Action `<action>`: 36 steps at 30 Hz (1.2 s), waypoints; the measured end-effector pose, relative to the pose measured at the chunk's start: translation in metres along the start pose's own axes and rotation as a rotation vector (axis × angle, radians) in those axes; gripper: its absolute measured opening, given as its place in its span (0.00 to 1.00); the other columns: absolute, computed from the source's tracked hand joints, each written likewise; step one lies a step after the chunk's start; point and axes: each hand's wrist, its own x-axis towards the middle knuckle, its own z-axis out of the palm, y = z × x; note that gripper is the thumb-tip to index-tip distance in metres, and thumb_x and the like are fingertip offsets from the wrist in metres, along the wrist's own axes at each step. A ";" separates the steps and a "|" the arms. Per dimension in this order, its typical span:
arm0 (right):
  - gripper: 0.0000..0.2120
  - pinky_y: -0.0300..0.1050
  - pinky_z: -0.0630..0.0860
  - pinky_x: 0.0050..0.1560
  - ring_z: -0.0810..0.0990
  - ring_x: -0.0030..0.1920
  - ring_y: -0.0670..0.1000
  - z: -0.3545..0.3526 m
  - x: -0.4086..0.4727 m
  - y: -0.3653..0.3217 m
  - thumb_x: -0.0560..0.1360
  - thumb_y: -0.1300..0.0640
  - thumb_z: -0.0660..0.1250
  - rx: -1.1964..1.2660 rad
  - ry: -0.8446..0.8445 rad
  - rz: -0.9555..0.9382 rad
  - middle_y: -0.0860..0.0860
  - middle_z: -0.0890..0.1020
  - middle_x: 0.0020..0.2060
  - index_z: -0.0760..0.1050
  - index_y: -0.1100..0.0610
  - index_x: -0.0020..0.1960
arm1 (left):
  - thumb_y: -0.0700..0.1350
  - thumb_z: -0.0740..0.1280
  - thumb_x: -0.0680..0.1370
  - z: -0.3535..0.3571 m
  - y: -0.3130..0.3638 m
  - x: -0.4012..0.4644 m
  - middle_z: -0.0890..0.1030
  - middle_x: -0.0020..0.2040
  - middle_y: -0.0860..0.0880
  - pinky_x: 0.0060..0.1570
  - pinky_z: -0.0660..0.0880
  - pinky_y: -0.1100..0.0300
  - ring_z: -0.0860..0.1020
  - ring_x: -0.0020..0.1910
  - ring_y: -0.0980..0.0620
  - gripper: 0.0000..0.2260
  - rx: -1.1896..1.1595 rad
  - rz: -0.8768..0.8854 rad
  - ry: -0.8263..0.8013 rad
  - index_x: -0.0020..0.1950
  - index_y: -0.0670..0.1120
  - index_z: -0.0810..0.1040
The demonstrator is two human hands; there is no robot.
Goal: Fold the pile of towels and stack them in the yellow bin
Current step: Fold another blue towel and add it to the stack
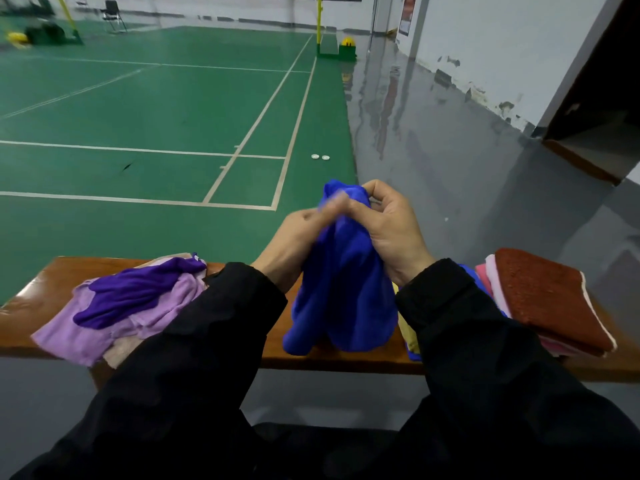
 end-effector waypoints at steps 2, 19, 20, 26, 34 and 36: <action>0.10 0.45 0.80 0.37 0.80 0.34 0.52 0.003 0.000 -0.008 0.76 0.66 0.73 0.082 0.036 0.038 0.54 0.81 0.35 0.72 0.59 0.44 | 0.53 0.78 0.70 -0.007 -0.012 -0.004 0.85 0.57 0.39 0.65 0.74 0.47 0.83 0.56 0.42 0.21 0.205 -0.080 -0.094 0.56 0.41 0.84; 0.35 0.64 0.70 0.68 0.79 0.66 0.63 -0.022 -0.117 0.142 0.77 0.27 0.57 0.850 0.195 0.798 0.57 0.78 0.69 0.71 0.49 0.74 | 0.54 0.60 0.84 0.001 -0.022 -0.023 0.83 0.60 0.41 0.62 0.78 0.52 0.82 0.57 0.45 0.21 -0.344 -0.261 0.123 0.67 0.38 0.78; 0.40 0.65 0.66 0.72 0.75 0.71 0.65 -0.023 -0.115 0.137 0.75 0.24 0.57 0.911 0.131 0.783 0.58 0.74 0.73 0.68 0.49 0.76 | 0.54 0.61 0.84 0.000 -0.021 -0.024 0.83 0.60 0.41 0.62 0.78 0.52 0.82 0.56 0.45 0.21 -0.332 -0.256 0.143 0.66 0.39 0.78; 0.27 0.62 0.72 0.70 0.77 0.68 0.64 -0.036 -0.092 0.108 0.76 0.44 0.72 0.828 0.018 0.559 0.62 0.76 0.70 0.78 0.59 0.69 | 0.55 0.60 0.84 -0.020 -0.018 -0.030 0.82 0.63 0.41 0.57 0.79 0.54 0.82 0.59 0.44 0.22 -0.306 -0.197 0.256 0.66 0.39 0.78; 0.45 0.58 0.79 0.63 0.79 0.67 0.62 -0.057 -0.068 0.091 0.63 0.48 0.84 0.652 0.142 0.589 0.63 0.77 0.68 0.72 0.62 0.74 | 0.60 0.71 0.76 -0.091 -0.048 -0.042 0.84 0.53 0.41 0.47 0.78 0.53 0.83 0.47 0.44 0.27 0.052 -0.379 0.456 0.61 0.38 0.79; 0.40 0.56 0.79 0.64 0.77 0.68 0.62 -0.059 -0.061 0.083 0.71 0.48 0.78 0.565 0.137 0.575 0.64 0.77 0.69 0.68 0.65 0.76 | 0.54 0.72 0.77 -0.099 -0.049 -0.049 0.84 0.54 0.41 0.47 0.80 0.53 0.83 0.48 0.44 0.20 -0.074 -0.377 0.412 0.60 0.40 0.80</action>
